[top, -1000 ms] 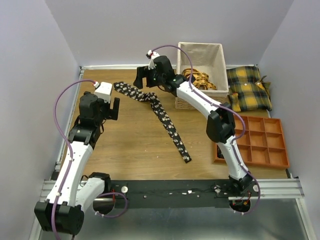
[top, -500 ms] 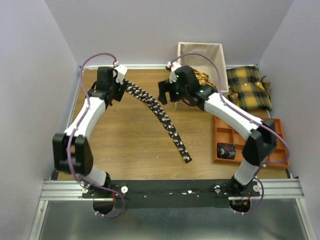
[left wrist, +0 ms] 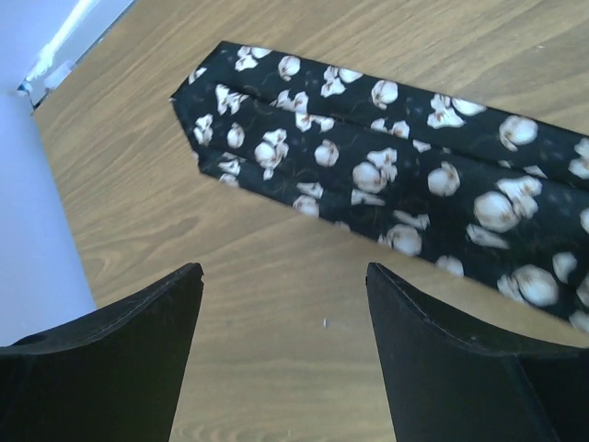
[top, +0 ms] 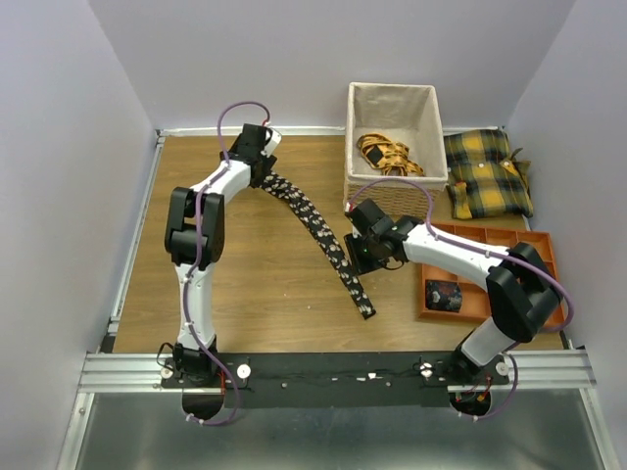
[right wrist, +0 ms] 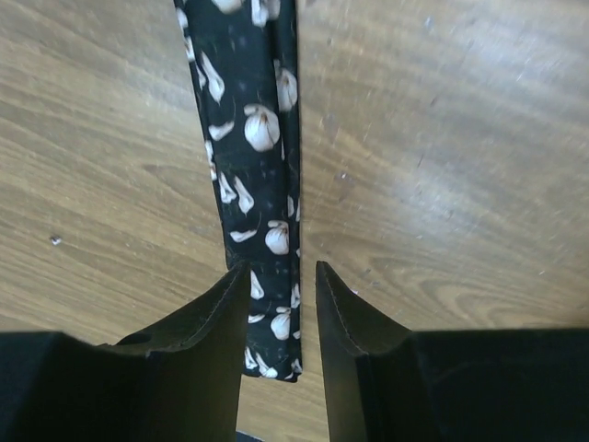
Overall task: Roll the ties
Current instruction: Place the tie at the center of the board.
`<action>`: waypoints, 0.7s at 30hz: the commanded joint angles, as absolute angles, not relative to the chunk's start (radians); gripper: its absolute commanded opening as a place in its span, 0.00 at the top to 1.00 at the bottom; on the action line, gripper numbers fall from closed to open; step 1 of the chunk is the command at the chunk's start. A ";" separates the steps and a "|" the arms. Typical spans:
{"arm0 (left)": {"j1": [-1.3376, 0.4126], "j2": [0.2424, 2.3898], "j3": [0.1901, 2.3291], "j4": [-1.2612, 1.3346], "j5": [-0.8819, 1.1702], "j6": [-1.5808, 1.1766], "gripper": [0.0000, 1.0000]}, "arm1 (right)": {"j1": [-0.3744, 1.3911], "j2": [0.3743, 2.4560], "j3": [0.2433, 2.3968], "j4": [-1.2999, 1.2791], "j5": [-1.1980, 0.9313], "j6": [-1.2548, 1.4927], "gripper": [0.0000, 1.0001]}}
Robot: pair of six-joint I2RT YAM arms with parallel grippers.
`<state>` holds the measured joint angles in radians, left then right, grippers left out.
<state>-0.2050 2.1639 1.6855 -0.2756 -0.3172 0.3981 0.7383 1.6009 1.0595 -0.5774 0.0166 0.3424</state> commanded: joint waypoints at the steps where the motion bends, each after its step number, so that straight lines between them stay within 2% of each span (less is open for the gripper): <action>1: -0.212 2.253 1.767 -0.170 -0.455 0.480 0.18 | 0.776 1.627 1.028 -0.577 0.014 0.410 0.58; 12: -0.213 2.454 1.819 0.119 -0.630 0.724 0.16 | 0.822 1.733 0.997 -0.630 0.047 0.442 0.58; 21: -0.210 2.539 1.888 0.192 -0.641 0.784 0.16 | 0.830 1.687 0.956 -0.718 0.087 0.463 0.57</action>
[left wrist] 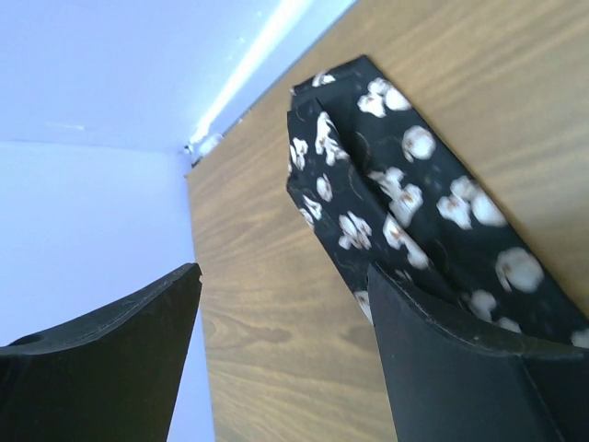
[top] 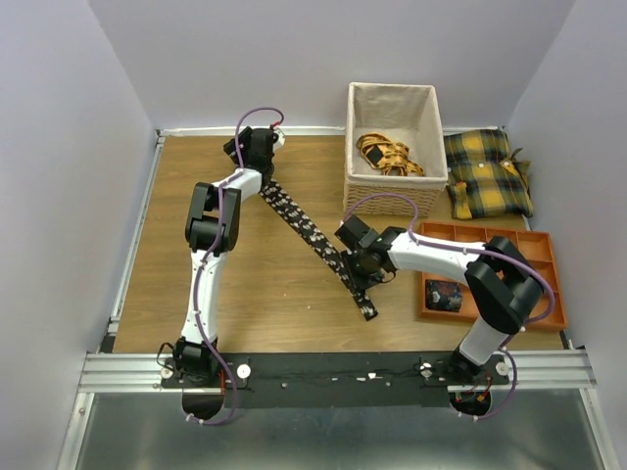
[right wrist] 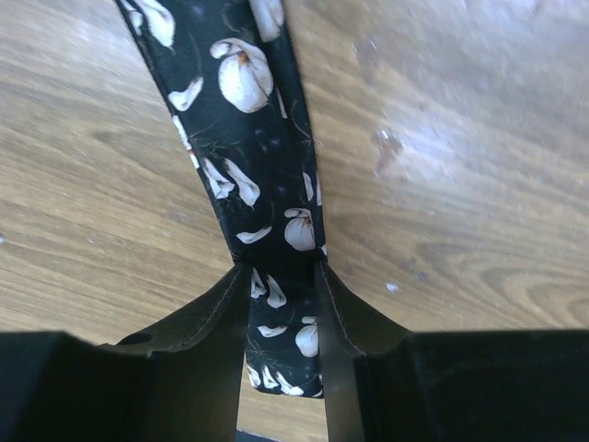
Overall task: Roll the ties
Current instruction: Place the tie at the center of the board, then flatten out the tie at the center of the board.
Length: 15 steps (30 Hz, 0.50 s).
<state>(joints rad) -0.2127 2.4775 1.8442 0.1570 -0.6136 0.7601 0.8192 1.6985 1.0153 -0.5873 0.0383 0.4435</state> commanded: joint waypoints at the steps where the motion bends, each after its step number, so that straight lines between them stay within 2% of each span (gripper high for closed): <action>1: -0.210 2.533 1.884 0.187 -0.628 0.776 0.16 | 0.830 1.663 0.963 -0.716 0.084 0.459 0.57; 7: -0.207 2.399 1.800 0.155 -0.526 0.686 0.11 | 0.839 1.545 1.117 -0.726 0.141 0.374 0.47; 11: -0.209 2.266 1.758 0.032 -0.353 0.575 0.06 | 0.839 1.416 1.140 -0.648 0.127 0.226 0.37; 15: -0.210 2.068 1.677 -0.104 -0.185 0.470 0.05 | 0.839 1.258 1.046 -0.558 0.045 -0.155 0.36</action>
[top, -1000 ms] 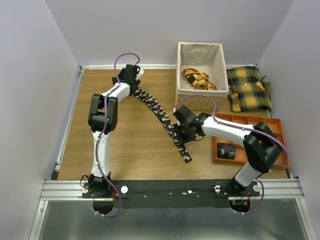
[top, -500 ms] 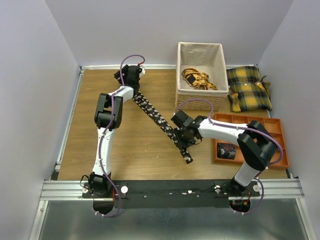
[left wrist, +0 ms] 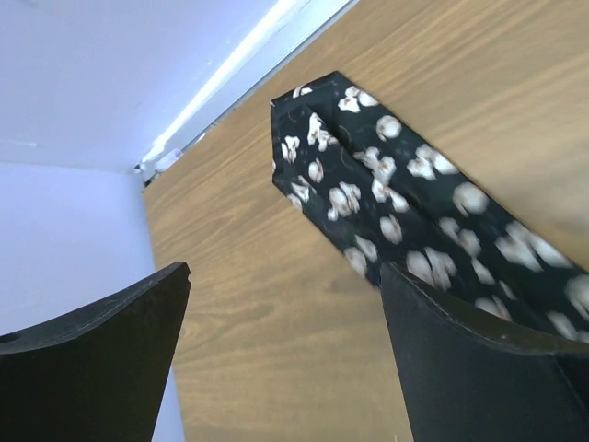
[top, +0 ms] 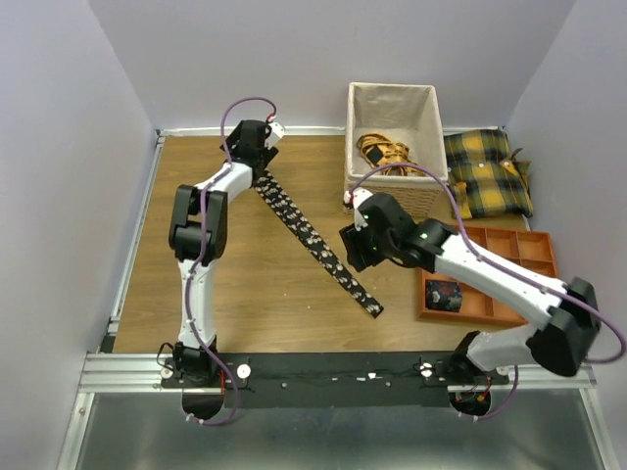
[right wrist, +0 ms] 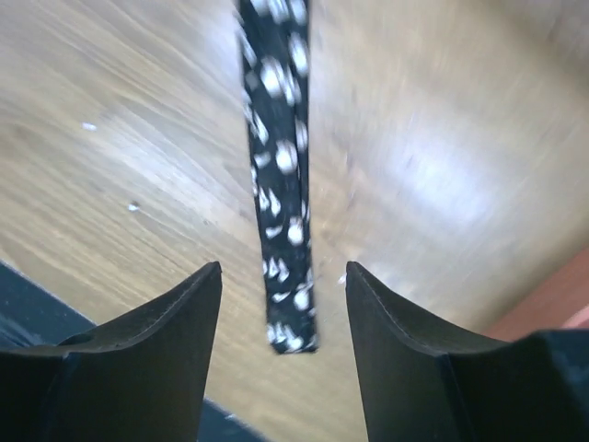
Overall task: Roll the ties
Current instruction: Flatten out the tie at the center of the board.
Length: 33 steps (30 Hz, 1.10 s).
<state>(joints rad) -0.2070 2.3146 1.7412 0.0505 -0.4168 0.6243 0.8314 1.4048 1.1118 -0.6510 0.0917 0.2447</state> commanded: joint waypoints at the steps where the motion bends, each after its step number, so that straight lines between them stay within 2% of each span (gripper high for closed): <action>1: -0.209 2.034 1.657 -0.129 -0.167 0.439 0.05 | 0.839 1.234 1.023 -0.534 0.058 -0.211 0.36; 5: -0.209 1.886 1.527 -0.279 -0.117 0.342 0.05 | 0.839 1.086 0.846 -0.434 0.103 -0.443 0.39; 10: -0.210 1.659 1.335 -0.374 -0.042 0.264 0.05 | 0.856 1.011 0.707 -0.503 -0.115 -0.636 0.41; 13: -0.209 1.545 1.212 -0.391 0.046 0.210 0.05 | 0.877 0.936 0.591 -0.454 -0.236 -0.800 0.41; 15: -0.209 1.488 1.145 -0.408 0.121 0.186 0.05 | 0.888 0.890 0.516 -0.393 -0.223 -0.862 0.41; 17: -0.209 1.454 1.083 -0.400 0.158 0.186 0.05 | 0.896 0.888 0.442 -0.347 -0.196 -0.951 0.41; 24: -0.209 1.391 1.045 -0.414 0.115 0.209 0.05 | 0.925 0.985 0.393 -0.247 -0.190 -1.049 0.42; 28: -0.209 1.391 1.040 -0.416 0.104 0.215 0.05 | 0.940 1.083 0.423 -0.281 -0.181 -1.094 0.43; 33: -0.209 1.400 1.052 -0.413 0.081 0.225 0.05 | 0.959 1.057 0.400 -0.290 -0.193 -1.091 0.44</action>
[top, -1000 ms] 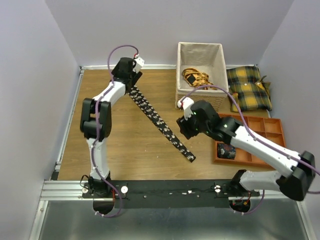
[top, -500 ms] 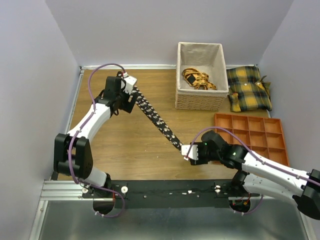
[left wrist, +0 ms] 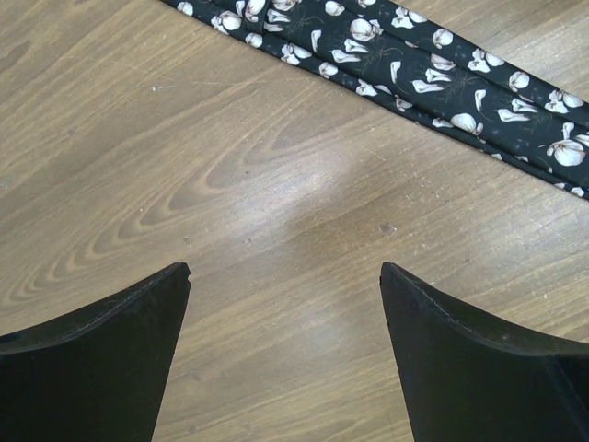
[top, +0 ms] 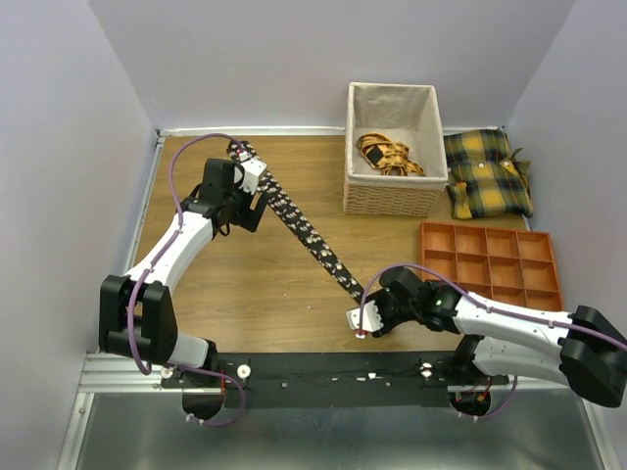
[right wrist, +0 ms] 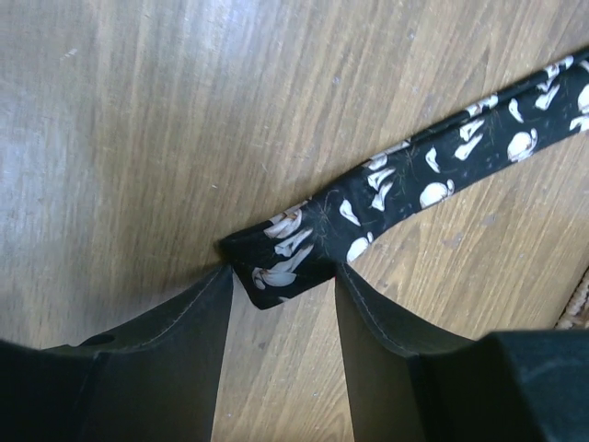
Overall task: Roll the ties
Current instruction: Flatten out the tie at the center of the board.
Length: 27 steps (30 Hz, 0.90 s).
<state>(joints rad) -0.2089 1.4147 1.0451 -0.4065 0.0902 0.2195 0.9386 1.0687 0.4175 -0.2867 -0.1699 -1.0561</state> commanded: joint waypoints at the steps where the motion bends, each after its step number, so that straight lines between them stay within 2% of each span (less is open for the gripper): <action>1: -0.209 1.404 1.054 -0.411 0.078 0.225 0.05 | 0.962 1.057 0.394 -0.296 -0.187 -1.091 0.44; 8: -0.209 1.422 1.072 -0.420 0.092 0.215 0.05 | 0.968 1.104 0.440 -0.365 -0.219 -1.101 0.46; 10: -0.209 1.425 1.078 -0.428 0.094 0.215 0.05 | 0.968 1.175 0.480 -0.396 -0.232 -1.071 0.56; 12: -0.209 1.419 1.089 -0.446 0.094 0.215 0.05 | 0.968 1.222 0.553 -0.452 -0.224 -1.023 0.71; 13: -0.210 1.414 1.091 -0.451 0.100 0.216 0.05 | 0.968 1.244 0.570 -0.465 -0.227 -0.996 0.73; 18: -0.209 1.375 1.103 -0.524 0.173 0.242 0.05 | 0.968 1.267 0.597 -0.517 -0.271 -0.963 0.76; 21: -0.209 1.350 1.091 -0.570 0.245 0.264 0.05 | 0.969 1.293 0.644 -0.572 -0.349 -0.919 0.80; 27: -0.201 1.241 0.993 -0.633 0.408 0.403 0.06 | 0.969 1.350 0.752 -0.586 -0.583 -0.789 0.80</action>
<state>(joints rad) -0.2089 1.3388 1.0546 -0.5442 0.2405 0.2943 0.9615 1.2980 0.6655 -0.5327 -0.3649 -0.9039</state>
